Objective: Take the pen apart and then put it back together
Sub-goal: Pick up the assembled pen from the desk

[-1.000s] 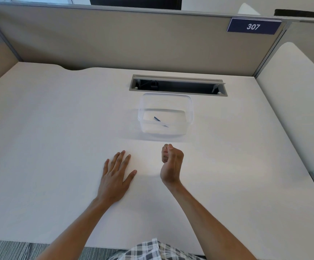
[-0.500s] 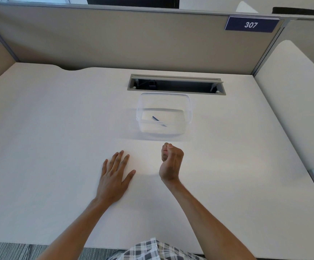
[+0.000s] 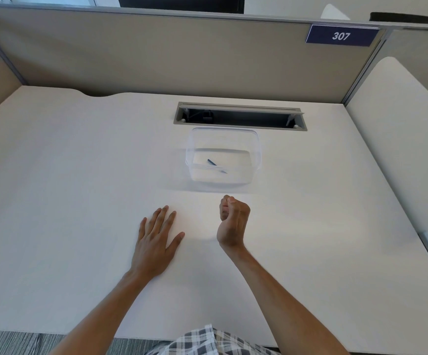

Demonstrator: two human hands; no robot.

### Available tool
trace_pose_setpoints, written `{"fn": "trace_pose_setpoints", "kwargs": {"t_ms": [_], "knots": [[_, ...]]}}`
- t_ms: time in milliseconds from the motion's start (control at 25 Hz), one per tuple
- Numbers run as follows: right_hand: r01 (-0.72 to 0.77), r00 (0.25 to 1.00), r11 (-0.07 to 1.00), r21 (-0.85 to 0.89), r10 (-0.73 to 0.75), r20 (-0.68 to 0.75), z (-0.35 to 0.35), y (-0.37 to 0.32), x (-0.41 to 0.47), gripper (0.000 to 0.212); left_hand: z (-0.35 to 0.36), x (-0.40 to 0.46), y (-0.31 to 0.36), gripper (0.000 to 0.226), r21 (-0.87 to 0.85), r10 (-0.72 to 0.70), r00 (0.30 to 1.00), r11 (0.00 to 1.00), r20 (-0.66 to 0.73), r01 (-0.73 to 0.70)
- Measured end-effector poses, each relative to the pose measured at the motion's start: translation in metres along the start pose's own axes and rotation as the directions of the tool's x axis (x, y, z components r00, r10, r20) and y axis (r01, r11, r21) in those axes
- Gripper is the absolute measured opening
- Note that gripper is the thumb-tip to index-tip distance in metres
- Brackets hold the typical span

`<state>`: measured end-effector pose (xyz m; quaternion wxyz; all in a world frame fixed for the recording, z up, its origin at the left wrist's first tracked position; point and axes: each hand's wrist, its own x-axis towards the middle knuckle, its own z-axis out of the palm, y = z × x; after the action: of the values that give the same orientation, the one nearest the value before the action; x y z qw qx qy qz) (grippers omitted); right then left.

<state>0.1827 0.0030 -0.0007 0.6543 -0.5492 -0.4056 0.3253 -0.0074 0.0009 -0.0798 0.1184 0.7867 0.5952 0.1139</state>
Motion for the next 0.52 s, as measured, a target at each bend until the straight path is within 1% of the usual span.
{"fn": "trace_pose_setpoints", "kwargs": {"t_ms": [120,320,520], "knots": [[0.006,1.000,1.000,0.015,-0.006,-0.001,0.0004,0.0000,0.0010,0.029,0.0003,0.0006,0.0000,0.071,-0.003,0.002,1.000,1.000,-0.003,-0.002],[0.015,1.000,1.000,0.023,-0.015,0.007,0.0021,-0.0010,-0.0018,0.027,0.0001,-0.0002,0.0001,0.077,-0.015,0.003,1.000,1.000,-0.007,-0.003],[-0.005,0.999,0.999,0.042,0.003,0.034,-0.0024,-0.0079,-0.0020,0.033,-0.0007,0.0002,0.0003,0.078,-0.014,0.001,1.000,1.000,-0.009,-0.002]]}}
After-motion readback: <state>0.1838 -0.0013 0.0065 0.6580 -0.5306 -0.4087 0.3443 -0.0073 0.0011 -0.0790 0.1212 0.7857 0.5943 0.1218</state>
